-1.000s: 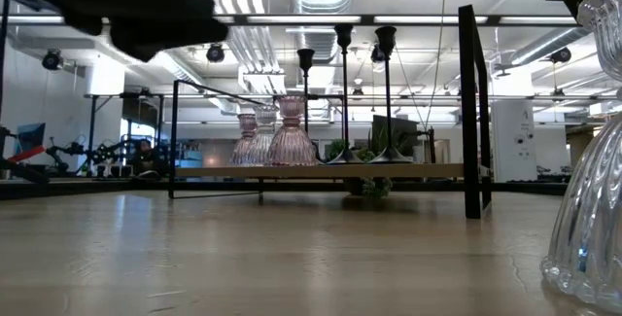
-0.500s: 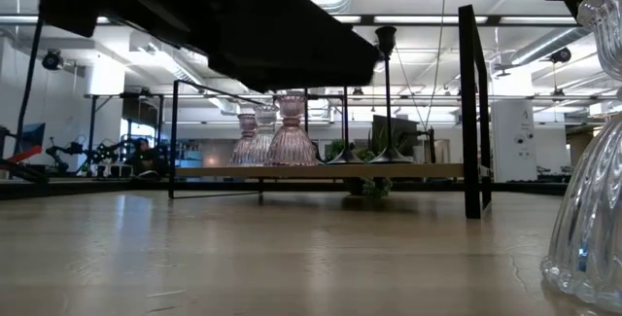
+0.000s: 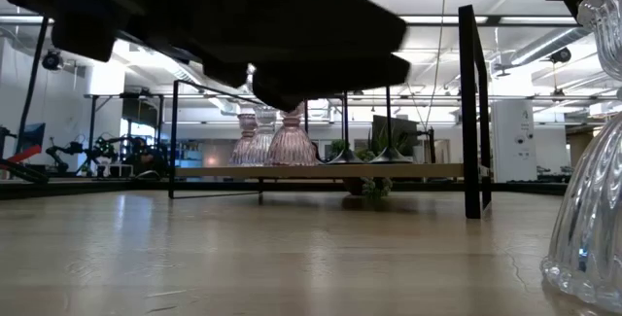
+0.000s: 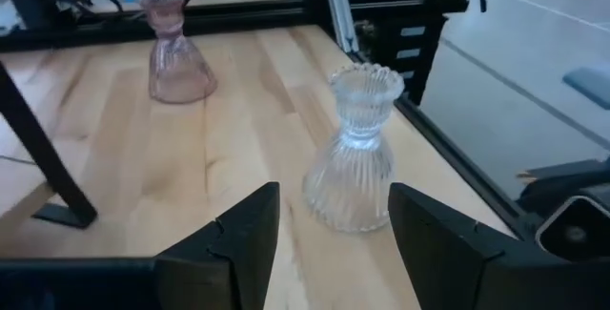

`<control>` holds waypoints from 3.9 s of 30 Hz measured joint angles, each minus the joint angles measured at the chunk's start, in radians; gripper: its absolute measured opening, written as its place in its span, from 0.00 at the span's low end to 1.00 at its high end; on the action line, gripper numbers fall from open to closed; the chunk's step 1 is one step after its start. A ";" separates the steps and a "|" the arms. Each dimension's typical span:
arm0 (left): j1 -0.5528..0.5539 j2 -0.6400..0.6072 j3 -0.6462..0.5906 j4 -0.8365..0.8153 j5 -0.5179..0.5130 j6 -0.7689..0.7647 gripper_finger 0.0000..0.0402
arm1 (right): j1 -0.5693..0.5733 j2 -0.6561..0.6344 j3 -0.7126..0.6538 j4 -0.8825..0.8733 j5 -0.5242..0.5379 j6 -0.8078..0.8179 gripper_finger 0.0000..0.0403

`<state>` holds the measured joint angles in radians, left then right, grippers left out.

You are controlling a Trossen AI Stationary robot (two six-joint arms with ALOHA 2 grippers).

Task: Pick & Place candle stick holders
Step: Put the transparent glass candle holder on the shelf

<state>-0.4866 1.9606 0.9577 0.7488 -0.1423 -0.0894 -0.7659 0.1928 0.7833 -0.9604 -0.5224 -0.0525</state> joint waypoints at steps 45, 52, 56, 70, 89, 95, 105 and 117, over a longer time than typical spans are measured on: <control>0.007 0.273 0.336 0.007 0.142 0.036 0.68 | 0.000 0.000 0.000 0.000 0.000 0.000 0.02; 0.014 0.287 0.354 0.006 0.166 0.035 0.64 | 0.000 0.000 0.000 0.000 0.000 0.000 0.02; 0.017 0.287 0.355 0.005 0.175 0.035 0.62 | 0.000 0.000 0.000 0.000 0.000 0.000 0.02; 0.043 0.337 0.420 -0.024 0.219 0.023 0.62 | 0.000 0.000 0.000 0.000 0.000 0.000 0.02; 0.045 0.359 0.419 0.029 0.204 0.006 0.30 | 0.000 0.000 0.000 0.000 0.000 0.000 0.02; 0.045 0.357 0.415 0.033 0.072 -0.046 0.30 | 0.000 0.000 0.000 0.000 0.000 0.000 0.02; 0.045 0.271 0.360 -0.020 -0.138 -0.093 0.30 | 0.000 0.000 0.000 0.000 0.000 0.000 0.02; 0.040 -0.001 0.091 -0.079 -0.324 -0.172 0.30 | 0.000 0.000 0.000 0.000 0.000 0.000 0.02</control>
<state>-0.4461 1.9600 1.0491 0.6701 -0.4665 -0.2613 -0.7659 0.1930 0.7832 -0.9600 -0.5227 -0.0525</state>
